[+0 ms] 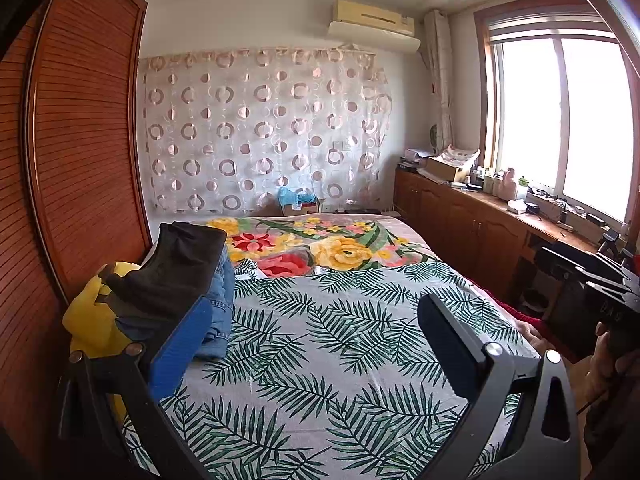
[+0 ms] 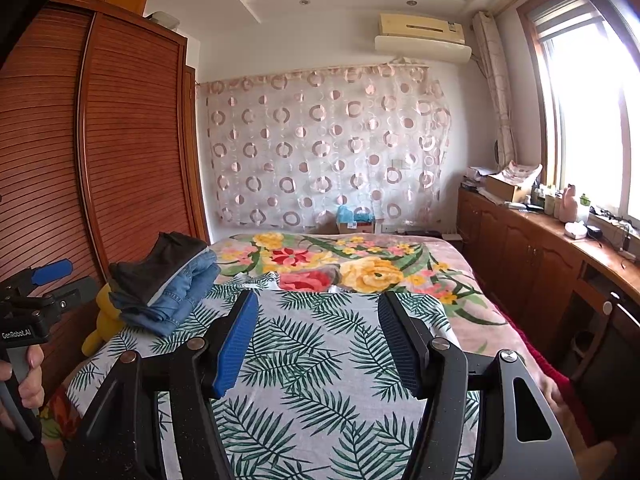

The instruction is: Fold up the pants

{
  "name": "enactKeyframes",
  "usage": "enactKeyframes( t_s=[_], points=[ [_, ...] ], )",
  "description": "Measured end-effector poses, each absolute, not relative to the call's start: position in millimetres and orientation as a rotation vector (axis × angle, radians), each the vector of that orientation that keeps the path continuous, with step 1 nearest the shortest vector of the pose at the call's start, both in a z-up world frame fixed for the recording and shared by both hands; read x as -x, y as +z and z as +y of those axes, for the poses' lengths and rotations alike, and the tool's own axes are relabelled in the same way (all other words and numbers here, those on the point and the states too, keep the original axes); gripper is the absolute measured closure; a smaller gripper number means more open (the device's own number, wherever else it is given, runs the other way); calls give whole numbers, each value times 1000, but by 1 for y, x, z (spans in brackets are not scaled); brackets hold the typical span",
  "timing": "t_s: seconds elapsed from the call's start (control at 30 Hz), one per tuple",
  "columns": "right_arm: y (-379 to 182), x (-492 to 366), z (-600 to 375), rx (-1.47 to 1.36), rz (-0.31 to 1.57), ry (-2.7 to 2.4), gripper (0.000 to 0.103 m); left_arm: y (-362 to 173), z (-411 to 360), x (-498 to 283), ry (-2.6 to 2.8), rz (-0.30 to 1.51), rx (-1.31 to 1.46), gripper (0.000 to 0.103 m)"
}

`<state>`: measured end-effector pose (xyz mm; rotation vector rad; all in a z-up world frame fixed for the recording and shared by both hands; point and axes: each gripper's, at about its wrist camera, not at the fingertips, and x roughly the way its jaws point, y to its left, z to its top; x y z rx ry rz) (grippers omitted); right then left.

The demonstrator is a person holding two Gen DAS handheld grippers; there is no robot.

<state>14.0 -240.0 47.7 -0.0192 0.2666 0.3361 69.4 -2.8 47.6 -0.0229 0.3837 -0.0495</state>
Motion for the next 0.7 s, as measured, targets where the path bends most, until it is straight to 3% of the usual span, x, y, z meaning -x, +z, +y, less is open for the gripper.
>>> enactKeyframes(
  t_s=[0.7],
  points=[
    [48, -14, -241, 18, 265, 338, 39, 47, -3, -69, -49, 384, 22, 0]
  ],
)
